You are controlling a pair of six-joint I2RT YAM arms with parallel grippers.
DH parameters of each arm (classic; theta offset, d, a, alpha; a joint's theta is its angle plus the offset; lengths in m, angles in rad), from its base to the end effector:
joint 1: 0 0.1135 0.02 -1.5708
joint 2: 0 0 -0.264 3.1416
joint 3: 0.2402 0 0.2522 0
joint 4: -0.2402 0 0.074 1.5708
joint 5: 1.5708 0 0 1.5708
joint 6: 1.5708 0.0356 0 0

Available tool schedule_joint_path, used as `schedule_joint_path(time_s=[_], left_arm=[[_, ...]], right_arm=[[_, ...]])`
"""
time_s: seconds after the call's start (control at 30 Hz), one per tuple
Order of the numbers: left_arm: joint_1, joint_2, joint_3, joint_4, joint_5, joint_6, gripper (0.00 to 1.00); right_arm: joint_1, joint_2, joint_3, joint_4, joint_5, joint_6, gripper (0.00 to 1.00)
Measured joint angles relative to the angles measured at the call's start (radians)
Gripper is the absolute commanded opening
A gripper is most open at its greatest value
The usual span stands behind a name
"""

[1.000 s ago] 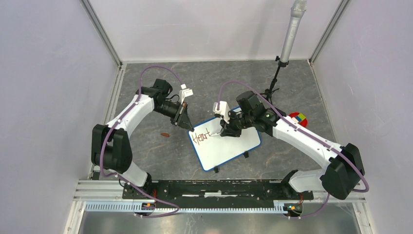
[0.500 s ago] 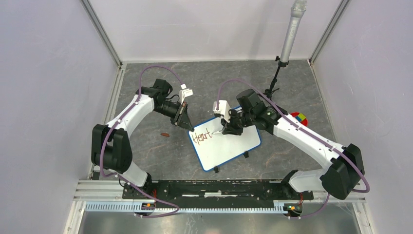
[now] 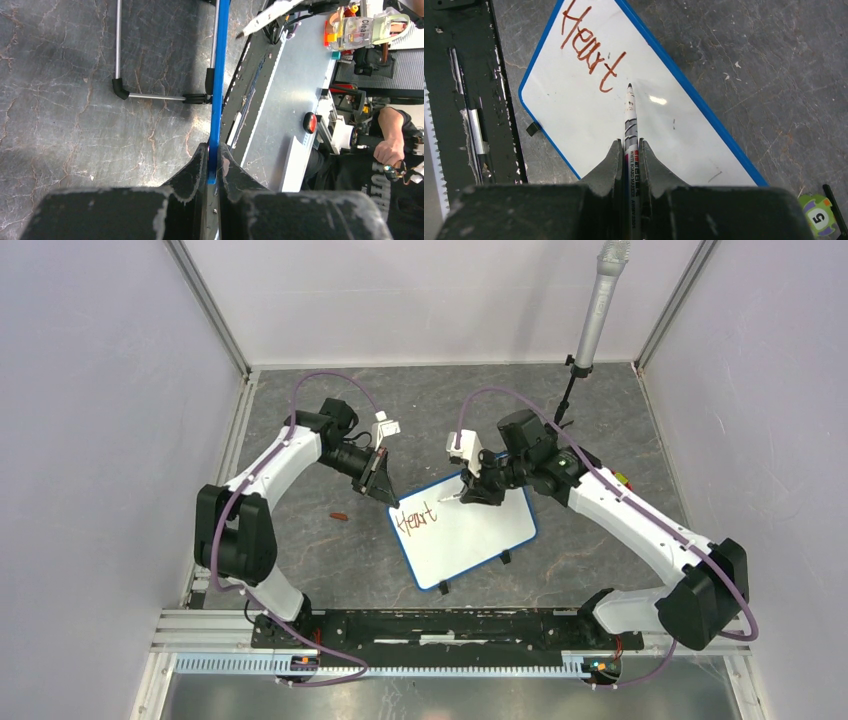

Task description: Write a sentence on the whiteboard

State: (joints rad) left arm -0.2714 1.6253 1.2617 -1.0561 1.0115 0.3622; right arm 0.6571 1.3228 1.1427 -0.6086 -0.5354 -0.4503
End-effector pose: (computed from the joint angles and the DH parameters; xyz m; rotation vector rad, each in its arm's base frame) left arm 0.2796 -0.1091 0.2542 0.9125 2.4338 -1.4278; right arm 0.2111 0.1858 0.3104 -1.4432 1.8356 0.7317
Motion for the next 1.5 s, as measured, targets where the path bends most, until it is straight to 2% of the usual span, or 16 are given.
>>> schedule_joint_path(time_s=[0.43,1.07,1.5], left_arm=[[-0.002,0.018,0.024,-0.046,-0.008,0.039,0.02],[-0.001,0.023,0.026,-0.051,-0.008,0.048,0.02],[-0.001,0.023,0.026,-0.051,-0.008,0.048,0.02]], right_arm=[[-0.119,-0.039,0.000,-0.040,-0.130,-0.045,0.00],[-0.106,-0.042,-0.028,0.007,-0.132,-0.060,0.00],[-0.087,-0.012,-0.029,0.047,-0.076,-0.036,0.00]])
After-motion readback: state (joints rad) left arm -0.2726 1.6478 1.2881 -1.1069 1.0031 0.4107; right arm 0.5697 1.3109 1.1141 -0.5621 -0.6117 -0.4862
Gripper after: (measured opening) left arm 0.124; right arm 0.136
